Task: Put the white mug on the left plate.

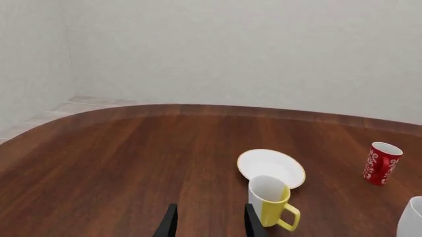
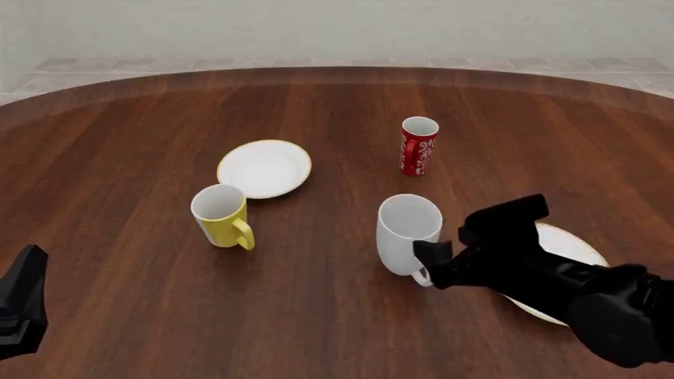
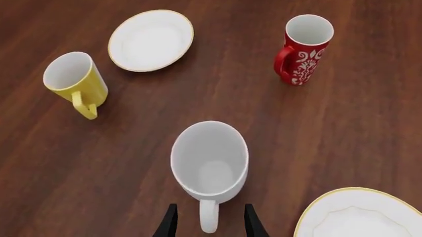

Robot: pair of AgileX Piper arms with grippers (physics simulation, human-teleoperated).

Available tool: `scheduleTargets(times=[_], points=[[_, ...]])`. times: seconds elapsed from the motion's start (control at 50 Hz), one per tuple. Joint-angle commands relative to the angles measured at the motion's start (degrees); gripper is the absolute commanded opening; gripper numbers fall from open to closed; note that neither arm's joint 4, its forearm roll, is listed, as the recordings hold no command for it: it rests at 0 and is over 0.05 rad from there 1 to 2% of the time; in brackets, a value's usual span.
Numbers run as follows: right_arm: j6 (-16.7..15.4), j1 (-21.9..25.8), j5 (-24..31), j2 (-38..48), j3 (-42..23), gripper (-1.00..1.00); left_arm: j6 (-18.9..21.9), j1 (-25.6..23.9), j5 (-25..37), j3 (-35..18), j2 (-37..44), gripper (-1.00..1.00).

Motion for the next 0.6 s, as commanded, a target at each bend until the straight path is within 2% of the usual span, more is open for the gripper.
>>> scheduleTargets(times=[0.02, 0.6], points=[[0.2, 0.2, -1.2, 1.7, 0.2, 1.0, 0.0, 0.0, 0.0, 0.0, 0.0, 1.0], [0.4, 0.3, -3.1, 4.2, 1.1, 1.0, -0.1, 0.1, 0.0, -0.2, 0.0, 1.0]])
